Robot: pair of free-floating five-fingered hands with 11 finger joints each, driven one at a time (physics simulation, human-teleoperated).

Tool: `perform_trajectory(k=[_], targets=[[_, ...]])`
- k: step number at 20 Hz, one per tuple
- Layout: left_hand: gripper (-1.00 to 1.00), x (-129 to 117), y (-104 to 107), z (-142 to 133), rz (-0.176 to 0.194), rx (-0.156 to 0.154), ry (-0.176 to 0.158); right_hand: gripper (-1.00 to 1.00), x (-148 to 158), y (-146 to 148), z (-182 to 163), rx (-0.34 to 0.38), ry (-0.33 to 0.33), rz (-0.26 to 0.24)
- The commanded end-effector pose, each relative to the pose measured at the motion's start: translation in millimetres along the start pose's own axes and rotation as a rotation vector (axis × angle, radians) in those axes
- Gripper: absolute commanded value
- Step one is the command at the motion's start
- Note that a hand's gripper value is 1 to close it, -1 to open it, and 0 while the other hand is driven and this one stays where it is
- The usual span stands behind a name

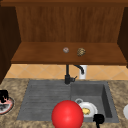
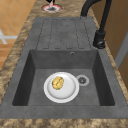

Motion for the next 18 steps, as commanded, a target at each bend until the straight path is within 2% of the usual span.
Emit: perform_trajectory(k=[1, 6, 9, 11, 14, 18], targets=[[1.00, 1.8, 6.7, -11.3, -0.023, -0.009, -0.009, 0.00, 0.0, 0.0, 0.0, 0.000, 0.000, 0.000], [1.00, 4.6, 9.1, -12.6, -0.057, -0.002, -0.020, 0.00, 0.0, 0.0, 0.0, 0.000, 0.000, 0.000], [1.00, 21.7, 10.6, -14.8, -0.075, 0.004, -0.019, 0.00, 0.0, 0.0, 0.0, 0.000, 0.000, 0.000], [1.00, 31.2, 22.9, -20.1, -0.049, 0.001, -0.012, 0.00, 0.0, 0.0, 0.0, 0.000, 0.000, 0.000], [1.00, 45.0, 40.3, -26.6, -0.030, -0.005, -0.010, 0.00, 0.0, 0.0, 0.0, 0.000, 0.000, 0.000], [1.00, 55.2, 54.9, -28.8, -0.041, -0.002, -0.006, 0.00, 0.0, 0.0, 0.0, 0.000, 0.000, 0.000]])
